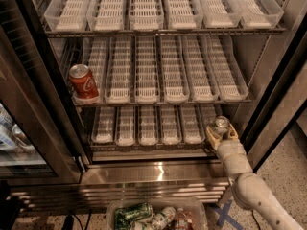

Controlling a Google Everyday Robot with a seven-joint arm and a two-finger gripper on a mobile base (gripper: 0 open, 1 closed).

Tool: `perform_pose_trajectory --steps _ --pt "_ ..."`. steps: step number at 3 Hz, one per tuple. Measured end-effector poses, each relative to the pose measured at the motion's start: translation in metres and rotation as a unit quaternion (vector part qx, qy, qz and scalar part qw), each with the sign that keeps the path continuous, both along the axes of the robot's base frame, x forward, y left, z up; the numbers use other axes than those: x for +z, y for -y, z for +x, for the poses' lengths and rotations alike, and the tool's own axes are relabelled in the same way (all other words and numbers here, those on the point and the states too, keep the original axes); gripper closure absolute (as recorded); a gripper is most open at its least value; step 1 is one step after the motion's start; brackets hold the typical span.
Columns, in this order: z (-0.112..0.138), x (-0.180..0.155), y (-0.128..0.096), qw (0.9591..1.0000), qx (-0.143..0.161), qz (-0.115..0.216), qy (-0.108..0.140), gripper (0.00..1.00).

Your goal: Pick 7up can from bottom shelf of fridge

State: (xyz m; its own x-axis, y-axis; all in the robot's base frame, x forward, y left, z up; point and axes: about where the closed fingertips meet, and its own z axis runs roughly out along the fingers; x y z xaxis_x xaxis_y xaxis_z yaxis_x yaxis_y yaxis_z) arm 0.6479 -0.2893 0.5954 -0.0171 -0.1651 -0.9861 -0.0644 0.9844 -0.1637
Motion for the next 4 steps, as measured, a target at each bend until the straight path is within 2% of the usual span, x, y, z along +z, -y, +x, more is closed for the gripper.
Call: perform_pose_trajectory --steps 1,2,4 --pt "0.000 0.000 0.000 1.0000 0.000 0.000 0.000 1.00" --pt "0.000 0.006 -0.005 1.0000 0.007 0.004 0.000 1.00" --pt "-0.008 0.046 -0.007 0.9993 0.020 0.020 0.023 1.00"
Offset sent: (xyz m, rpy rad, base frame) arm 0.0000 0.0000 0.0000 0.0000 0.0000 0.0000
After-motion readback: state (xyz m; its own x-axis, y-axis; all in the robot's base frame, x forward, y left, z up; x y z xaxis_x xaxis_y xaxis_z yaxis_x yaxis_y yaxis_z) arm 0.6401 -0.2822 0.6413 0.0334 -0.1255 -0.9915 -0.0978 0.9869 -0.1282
